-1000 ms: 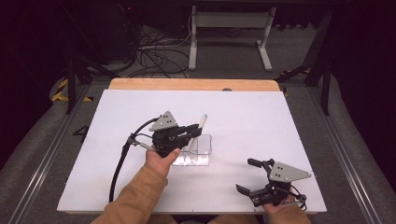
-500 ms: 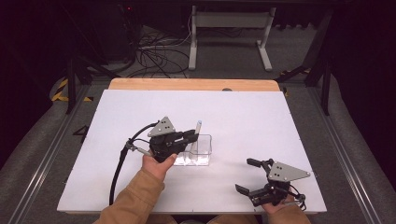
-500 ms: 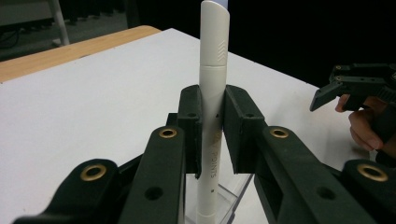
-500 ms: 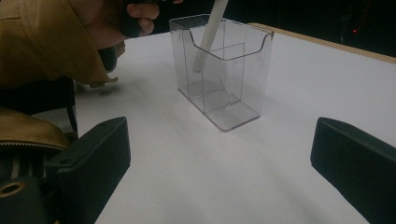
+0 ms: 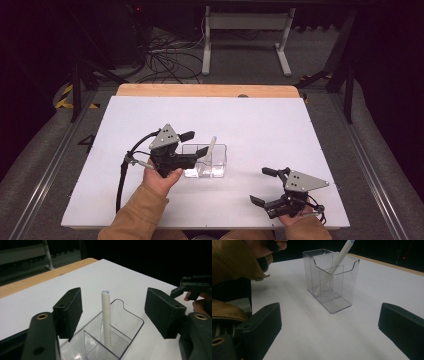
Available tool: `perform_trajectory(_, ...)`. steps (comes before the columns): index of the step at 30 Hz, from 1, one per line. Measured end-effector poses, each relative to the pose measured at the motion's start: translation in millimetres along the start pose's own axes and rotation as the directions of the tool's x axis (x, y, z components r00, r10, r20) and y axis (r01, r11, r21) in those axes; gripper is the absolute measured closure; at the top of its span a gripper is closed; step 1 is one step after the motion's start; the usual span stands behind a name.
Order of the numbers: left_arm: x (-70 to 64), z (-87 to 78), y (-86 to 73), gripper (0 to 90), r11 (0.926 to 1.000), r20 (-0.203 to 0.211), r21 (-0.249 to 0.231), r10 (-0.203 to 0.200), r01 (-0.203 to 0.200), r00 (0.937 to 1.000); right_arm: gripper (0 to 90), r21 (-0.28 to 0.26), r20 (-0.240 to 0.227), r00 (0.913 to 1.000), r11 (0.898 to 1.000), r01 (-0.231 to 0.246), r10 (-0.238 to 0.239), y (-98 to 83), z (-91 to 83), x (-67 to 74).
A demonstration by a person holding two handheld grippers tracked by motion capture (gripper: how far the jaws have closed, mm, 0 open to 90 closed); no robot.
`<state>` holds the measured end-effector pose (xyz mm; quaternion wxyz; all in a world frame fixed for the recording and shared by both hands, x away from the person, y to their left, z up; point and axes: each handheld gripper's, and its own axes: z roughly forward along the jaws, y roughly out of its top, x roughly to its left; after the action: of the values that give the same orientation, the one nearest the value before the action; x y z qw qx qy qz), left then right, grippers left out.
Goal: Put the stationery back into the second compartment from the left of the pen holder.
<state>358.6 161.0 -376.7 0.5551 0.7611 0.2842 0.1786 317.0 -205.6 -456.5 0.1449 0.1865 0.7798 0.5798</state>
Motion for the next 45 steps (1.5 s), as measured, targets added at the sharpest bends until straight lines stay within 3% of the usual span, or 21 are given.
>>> perform_trajectory(14, -1.3, -18.3, 4.9, 23.2, 0.9992, 0.009, -0.029, 0.027, -0.027, 0.9996, 5.0, -0.002, 0.008, 1.0, 1.0, 0.001, -0.001, -0.4, -2.3, 1.6)
perform_trajectory(19, 0.3, -27.0, 5.4, 19.2, 0.9968, 0.004, -0.044, 0.067, -0.066, 0.9978, 5.0, 0.0, 0.008, 1.0, 1.0, 0.0, 0.0, -0.3, -1.7, 1.1)
perform_trajectory(22, 3.8, -37.7, 4.4, 18.0, 0.9941, -0.023, -0.036, 0.101, -0.102, 0.9946, 4.9, 0.0, 0.009, 1.0, 1.0, 0.0, 0.0, -0.3, -1.4, 1.0)
perform_trajectory(27, 9.6, -52.2, -2.2, 16.7, 0.9971, -0.012, -0.038, 0.066, -0.066, 0.9978, 4.9, -0.009, 0.018, 0.9998, 1.0, -0.002, 0.002, 0.1, -4.1, 0.6)
perform_trajectory(29, 11.8, -57.3, -5.4, 15.7, 0.9968, -0.018, -0.032, 0.073, -0.073, 0.9972, 4.8, -0.012, 0.021, 0.9998, 1.0, -0.005, 0.005, 0.3, -5.0, 0.4)
perform_trajectory(32, 16.2, -65.7, -10.5, 13.4, 0.9933, -0.049, -0.008, 0.115, -0.116, 0.9921, 4.8, -0.012, 0.024, 0.9997, 1.0, -0.006, 0.006, 0.7, -5.5, 0.6)
perform_trajectory(34, 20.5, -71.8, -15.7, 12.9, 0.9946, -0.053, 0.004, 0.103, -0.103, 0.9932, 4.8, -0.011, 0.025, 0.9996, 1.0, -0.008, 0.008, 0.8, -5.7, 0.6)
perform_trajectory(39, 30.2, -86.3, -32.2, 12.6, 0.9994, -0.02, -0.007, 0.033, -0.033, 0.9993, 4.8, -0.01, 0.03, 0.9995, 1.0, -0.012, 0.013, 0.3, -6.5, 0.1)
perform_trajectory(45, 36.4, -97.7, -56.7, 11.8, 0.9993, -0.018, 0.022, 0.03, -0.03, 0.9994, 4.7, -0.011, 0.035, 0.9993, 1.0, -0.012, 0.012, 0.0, -7.7, 0.2)
